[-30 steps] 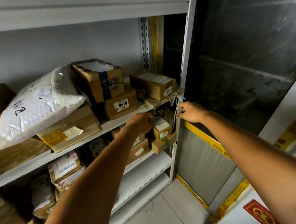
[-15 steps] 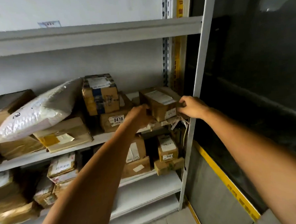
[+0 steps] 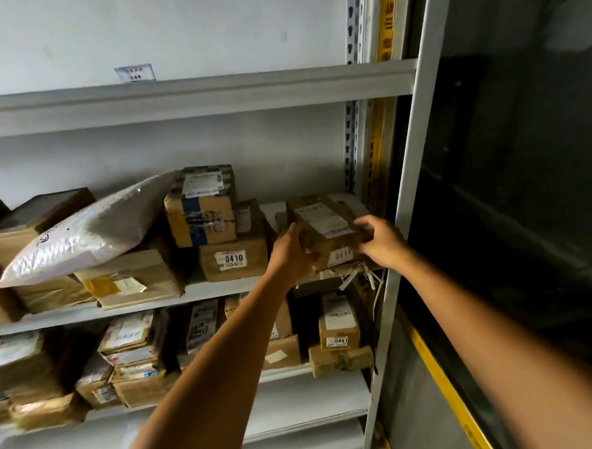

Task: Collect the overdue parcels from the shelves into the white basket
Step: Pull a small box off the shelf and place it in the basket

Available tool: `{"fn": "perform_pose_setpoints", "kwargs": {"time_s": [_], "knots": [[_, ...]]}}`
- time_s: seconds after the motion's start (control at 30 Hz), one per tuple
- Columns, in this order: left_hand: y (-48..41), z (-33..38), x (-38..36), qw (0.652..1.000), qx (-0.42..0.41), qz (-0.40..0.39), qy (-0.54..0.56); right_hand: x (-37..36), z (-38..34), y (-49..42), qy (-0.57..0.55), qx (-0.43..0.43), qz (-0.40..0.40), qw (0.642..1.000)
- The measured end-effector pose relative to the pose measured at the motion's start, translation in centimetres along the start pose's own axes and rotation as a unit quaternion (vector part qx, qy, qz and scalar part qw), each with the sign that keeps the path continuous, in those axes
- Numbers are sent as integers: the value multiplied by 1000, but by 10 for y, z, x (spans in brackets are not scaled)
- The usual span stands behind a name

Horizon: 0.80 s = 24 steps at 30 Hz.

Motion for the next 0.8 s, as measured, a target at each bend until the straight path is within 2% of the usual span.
{"fn": "perform_pose_setpoints", "kwargs": {"time_s": [0.27, 0.63, 0.8], "knots": [[-6, -14, -10, 1000, 14, 1, 27, -9, 2, 1, -41, 5, -16, 999], [-1, -24, -8, 986, 27, -18, 161, -5, -1, 20, -38, 14, 17, 999], [4, -23, -3, 987, 26, -13, 161, -6, -4, 28, -26, 17, 29, 999]]}}
Point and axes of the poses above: each hand's wrist, its own y-axis away from the middle knuckle, its own x-axis out of the back of the hand, z = x × y, the point moved 1 cm from there along -y, towards the middle knuckle
